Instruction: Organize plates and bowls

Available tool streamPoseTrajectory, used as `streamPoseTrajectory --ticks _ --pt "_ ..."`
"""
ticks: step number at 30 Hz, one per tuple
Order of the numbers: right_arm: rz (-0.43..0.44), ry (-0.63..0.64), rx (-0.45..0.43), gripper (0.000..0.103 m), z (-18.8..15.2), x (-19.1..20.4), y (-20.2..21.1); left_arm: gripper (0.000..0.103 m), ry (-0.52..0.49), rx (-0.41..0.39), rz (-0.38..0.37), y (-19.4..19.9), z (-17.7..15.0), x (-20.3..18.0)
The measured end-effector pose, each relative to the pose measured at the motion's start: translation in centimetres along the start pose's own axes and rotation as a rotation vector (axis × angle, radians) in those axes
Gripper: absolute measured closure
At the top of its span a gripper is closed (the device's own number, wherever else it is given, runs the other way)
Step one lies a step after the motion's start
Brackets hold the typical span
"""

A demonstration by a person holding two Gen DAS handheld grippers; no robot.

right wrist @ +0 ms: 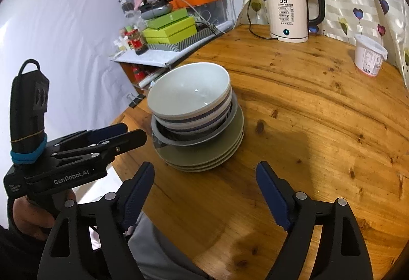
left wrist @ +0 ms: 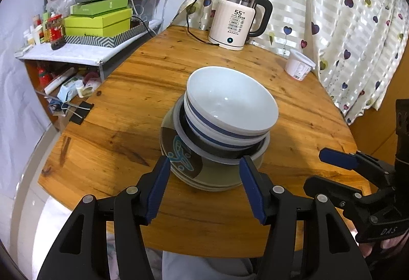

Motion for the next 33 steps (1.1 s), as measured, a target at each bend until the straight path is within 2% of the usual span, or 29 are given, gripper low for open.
streamPoseTrajectory --ticks 6,17,21,33 --pt "-0.032 0.019 -0.004 0.02 0.0 -0.2 -0.6 0.046 0.009 0.006 0.014 -0.4 -0.1 0.1" --pt "-0.06 0.058 0.001 0.02 -0.5 -0.1 -1.5 0.046 0.026 0.008 -0.016 -1.4 -0.6 -0.4" --pt "-0.065 0.061 0.007 0.02 -0.6 -0.1 -1.8 0.046 0.007 0.021 0.03 -1.6 -0.8 -0.2" --pt "-0.063 0.063 0.019 0.02 -0.7 -0.1 -2.5 0.046 -0.005 0.034 0.045 -2.1 -0.9 -0.4"
Point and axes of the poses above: each gripper's, at about its wrist camera, not at the fingertips, and y roughly against the way its jaws point, x to its left, z to its top, the point moved 9 cm from there along -y, roughly the way its jaws point, and after that the axes turned 14 degrees about -y, right-handed, at the moved point
